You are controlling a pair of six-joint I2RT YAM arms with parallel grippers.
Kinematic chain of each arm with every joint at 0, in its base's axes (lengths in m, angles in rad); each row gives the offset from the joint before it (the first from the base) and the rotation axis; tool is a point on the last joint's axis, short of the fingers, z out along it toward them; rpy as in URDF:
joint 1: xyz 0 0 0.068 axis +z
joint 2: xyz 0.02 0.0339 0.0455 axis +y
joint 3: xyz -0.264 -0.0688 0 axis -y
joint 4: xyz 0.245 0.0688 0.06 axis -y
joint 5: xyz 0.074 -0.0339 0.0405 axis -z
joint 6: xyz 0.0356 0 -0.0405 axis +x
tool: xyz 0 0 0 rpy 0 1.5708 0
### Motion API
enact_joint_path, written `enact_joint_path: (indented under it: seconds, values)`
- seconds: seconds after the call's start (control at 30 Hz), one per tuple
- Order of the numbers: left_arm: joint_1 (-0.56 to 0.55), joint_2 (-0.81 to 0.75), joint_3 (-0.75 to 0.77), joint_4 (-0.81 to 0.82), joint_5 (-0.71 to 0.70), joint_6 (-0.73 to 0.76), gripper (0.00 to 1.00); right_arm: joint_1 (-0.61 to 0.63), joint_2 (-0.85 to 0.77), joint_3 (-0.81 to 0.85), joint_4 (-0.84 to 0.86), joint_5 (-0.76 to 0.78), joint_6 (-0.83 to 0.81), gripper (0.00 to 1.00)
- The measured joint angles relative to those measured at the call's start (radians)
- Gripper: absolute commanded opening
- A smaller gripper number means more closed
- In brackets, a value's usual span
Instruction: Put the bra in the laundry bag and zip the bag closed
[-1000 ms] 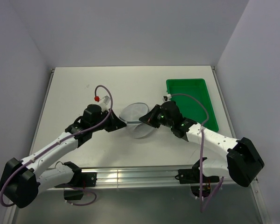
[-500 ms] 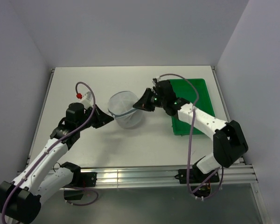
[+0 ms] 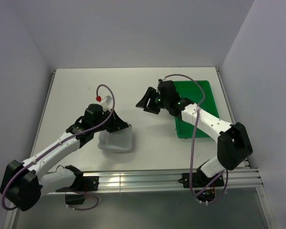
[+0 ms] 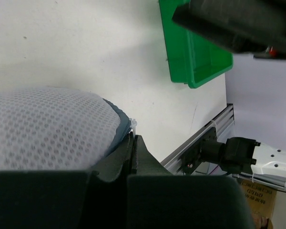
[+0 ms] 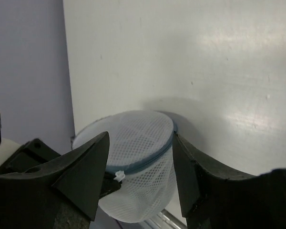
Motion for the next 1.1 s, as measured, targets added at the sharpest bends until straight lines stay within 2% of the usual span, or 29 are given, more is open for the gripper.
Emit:
enact_joint_path:
  seconds: [0.2, 0.3, 0.53, 0.8, 0.93, 1.1]
  values:
    - [-0.05, 0.061, 0.0, 0.046, -0.014, -0.012, 0.0, 0.05, -0.109, -0.211, 0.043, -0.013, 0.085, 0.64]
    - [-0.059, 0.053, 0.0, 0.059, -0.024, -0.018, 0.0, 0.067, -0.144, -0.252, 0.059, -0.028, 0.128, 0.63]
    - [-0.076, 0.021, 0.04, 0.026, -0.08, -0.019, 0.0, 0.083, -0.15, -0.24, 0.095, -0.039, 0.182, 0.63]
    - [-0.077, 0.014, 0.173, -0.011, -0.185, -0.029, 0.0, 0.08, -0.153, -0.094, 0.027, -0.011, 0.171, 0.64]
    - [-0.077, -0.026, 0.149, -0.004, -0.231, -0.066, 0.0, 0.08, -0.167, -0.063, -0.005, 0.013, 0.159, 0.64]
    - [-0.091, -0.106, 0.022, 0.038, -0.253, -0.129, 0.0, 0.08, -0.183, -0.063, -0.051, 0.059, 0.152, 0.64]
